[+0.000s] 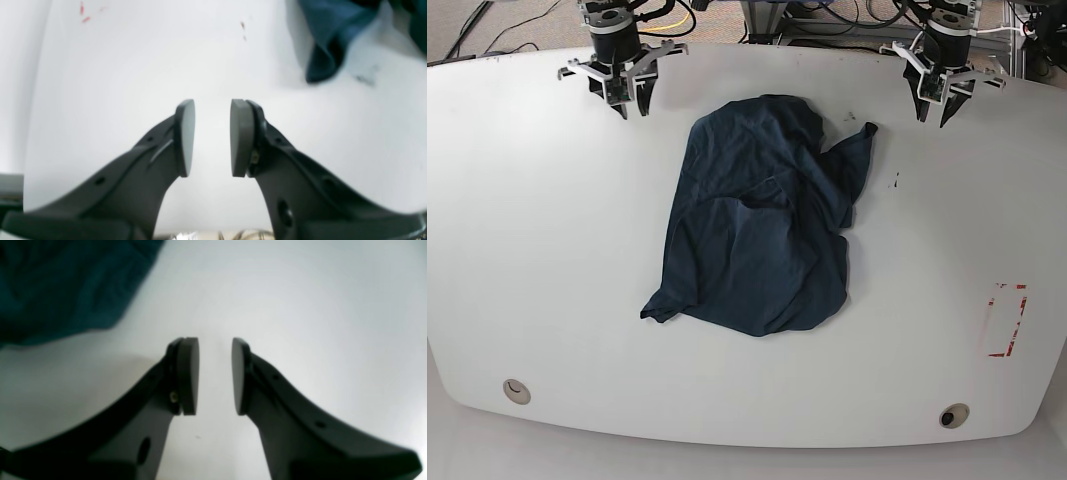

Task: Layout the t-shirt on the table in an organized manner, then fold the t-shirt properly
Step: 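Lower both open grippers toward the crumpled navy t-shirt's edges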

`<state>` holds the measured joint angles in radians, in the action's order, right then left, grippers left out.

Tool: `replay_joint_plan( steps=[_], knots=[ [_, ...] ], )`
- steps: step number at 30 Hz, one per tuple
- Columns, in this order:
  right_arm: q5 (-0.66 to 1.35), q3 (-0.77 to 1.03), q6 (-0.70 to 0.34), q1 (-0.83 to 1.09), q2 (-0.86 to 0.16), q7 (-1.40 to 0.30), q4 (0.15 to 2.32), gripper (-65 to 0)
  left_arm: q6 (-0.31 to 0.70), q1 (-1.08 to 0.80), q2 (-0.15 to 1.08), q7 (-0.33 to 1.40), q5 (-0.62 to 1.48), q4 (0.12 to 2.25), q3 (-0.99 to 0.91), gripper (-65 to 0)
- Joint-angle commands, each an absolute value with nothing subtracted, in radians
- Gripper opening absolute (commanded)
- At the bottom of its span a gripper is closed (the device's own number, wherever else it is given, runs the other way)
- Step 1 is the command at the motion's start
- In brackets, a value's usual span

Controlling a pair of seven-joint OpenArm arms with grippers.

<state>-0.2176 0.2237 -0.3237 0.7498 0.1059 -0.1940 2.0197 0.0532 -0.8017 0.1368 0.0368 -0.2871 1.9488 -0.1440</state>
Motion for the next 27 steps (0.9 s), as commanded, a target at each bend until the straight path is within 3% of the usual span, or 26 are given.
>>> replay_joint_plan(
  steps=[1, 15, 24, 27],
  knots=[
    [-0.213, 0.205, -0.326, 0.742, 0.107, -0.173, 2.035, -48.7, 0.085, -0.808, 0.136, 0.013, -0.285, 1.969, -0.147, -48.5],
    [-0.018, 0.117, -0.32, 0.707, 0.127, -0.176, 2.032, -48.4, 0.332, -0.759, 0.111, 0.013, -0.206, 1.969, -0.151, -48.5],
    [0.162, 0.116, -0.32, 0.713, 0.128, -0.257, 2.032, -48.2, 0.363, -0.74, 0.111, 0.013, -0.105, 1.969, -0.226, -48.5],
    [0.205, 0.116, -0.32, 0.72, 0.128, -0.285, 2.032, -44.2, 0.364, -0.731, 0.111, 0.013, -0.099, 1.968, -0.246, -48.5]
  ],
)
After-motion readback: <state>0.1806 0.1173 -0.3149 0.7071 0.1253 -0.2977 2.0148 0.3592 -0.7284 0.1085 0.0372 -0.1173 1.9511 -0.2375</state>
